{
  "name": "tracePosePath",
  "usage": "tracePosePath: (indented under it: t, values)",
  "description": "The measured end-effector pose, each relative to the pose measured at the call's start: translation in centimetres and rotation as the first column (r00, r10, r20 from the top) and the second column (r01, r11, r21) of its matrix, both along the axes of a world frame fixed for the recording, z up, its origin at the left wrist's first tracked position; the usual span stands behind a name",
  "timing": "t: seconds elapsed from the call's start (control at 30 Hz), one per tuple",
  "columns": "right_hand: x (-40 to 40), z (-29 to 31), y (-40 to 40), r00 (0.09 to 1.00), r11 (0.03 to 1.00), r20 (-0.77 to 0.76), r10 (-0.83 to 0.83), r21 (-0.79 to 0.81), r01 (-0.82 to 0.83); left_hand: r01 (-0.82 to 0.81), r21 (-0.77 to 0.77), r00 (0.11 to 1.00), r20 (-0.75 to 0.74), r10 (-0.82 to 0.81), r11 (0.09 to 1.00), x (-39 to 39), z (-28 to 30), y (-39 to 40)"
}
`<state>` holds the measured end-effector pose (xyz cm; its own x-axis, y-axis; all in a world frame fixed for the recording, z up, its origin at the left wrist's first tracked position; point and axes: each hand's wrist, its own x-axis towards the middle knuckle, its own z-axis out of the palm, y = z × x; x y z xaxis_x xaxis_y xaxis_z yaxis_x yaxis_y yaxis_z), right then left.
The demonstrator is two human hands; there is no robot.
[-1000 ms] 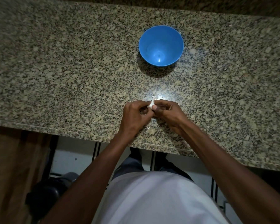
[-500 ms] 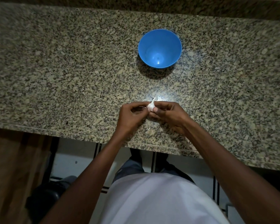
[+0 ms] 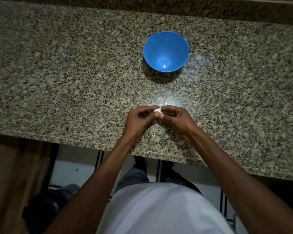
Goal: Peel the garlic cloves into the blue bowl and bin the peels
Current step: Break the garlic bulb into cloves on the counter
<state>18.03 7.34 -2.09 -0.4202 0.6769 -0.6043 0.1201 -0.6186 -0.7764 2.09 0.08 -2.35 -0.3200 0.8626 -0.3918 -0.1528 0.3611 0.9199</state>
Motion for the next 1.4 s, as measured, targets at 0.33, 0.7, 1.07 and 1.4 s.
tracePosePath:
  t: [0.33,0.7,1.07,1.4]
  values:
    - [-0.6,-1.1,0.3,0.994,0.993,-0.101,-0.028,-0.119,0.016,0.023,0.005,1.000,0.006,-0.023,1.000,-0.5,0.1,0.5]
    - [-0.3,-0.7,-0.3,0.990,0.979,-0.073,-0.125,-0.173,0.111,0.092,0.000,0.976,-0.200,-0.090,0.996,-0.7,-0.4,0.5]
    - [-0.7,-1.4,0.8,1.000,1.000,0.013,-0.010,-0.025,0.010,-0.017,0.029,0.991,-0.134,0.020,0.999,-0.5,-1.0,-0.1]
    - [-0.1,-1.5,2.2,0.993,0.992,-0.042,0.107,0.068,-0.104,0.011,-0.035,0.999,0.031,-0.010,0.999,-1.5,-1.1,0.2]
